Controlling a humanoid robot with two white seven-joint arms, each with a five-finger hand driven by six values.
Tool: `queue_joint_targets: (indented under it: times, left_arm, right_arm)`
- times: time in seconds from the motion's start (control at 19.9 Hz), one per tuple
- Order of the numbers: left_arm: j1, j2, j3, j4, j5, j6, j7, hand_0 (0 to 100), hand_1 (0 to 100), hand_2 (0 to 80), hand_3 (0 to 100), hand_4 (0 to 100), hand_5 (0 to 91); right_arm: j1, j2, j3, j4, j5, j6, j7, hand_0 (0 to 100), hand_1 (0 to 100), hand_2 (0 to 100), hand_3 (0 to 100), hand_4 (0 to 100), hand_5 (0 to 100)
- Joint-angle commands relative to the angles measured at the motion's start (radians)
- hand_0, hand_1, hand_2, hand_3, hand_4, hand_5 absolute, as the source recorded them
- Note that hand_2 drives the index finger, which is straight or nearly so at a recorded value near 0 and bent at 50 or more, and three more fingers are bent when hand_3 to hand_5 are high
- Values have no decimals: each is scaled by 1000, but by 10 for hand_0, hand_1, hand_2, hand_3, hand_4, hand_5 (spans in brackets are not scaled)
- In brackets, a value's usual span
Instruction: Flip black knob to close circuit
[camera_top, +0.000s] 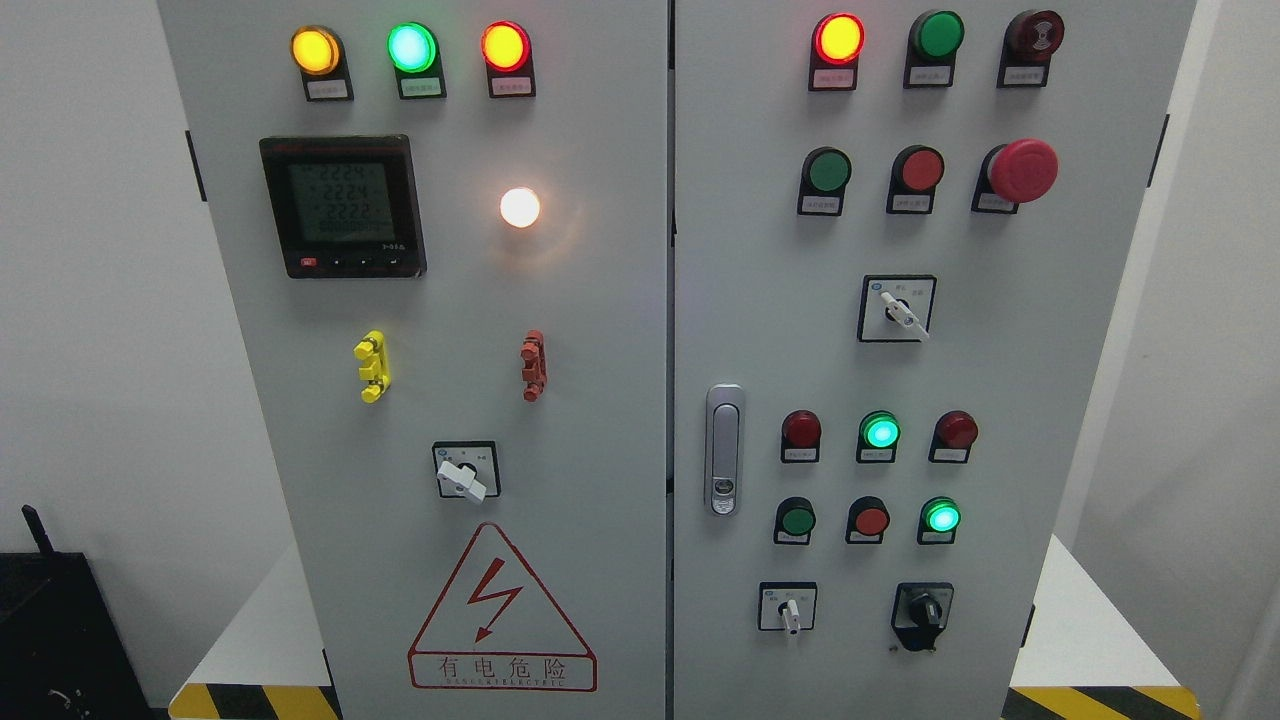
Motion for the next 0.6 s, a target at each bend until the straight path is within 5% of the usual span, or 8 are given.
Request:
queue_joint_targets:
  times: [0.0, 0.55]
  left_arm:
    - [0, 0, 11, -2, 8, 0, 1, 0, 0, 0, 48, 23, 0]
    - [0, 1, 11, -2, 8, 0, 1, 0, 0, 0, 47, 22, 0]
  right_arm:
    - [0, 0, -1, 2, 1, 1, -1, 0, 0, 0, 0, 0, 0]
    - [9, 25, 5, -99, 0, -7, 12, 0, 0, 0, 0, 0, 0]
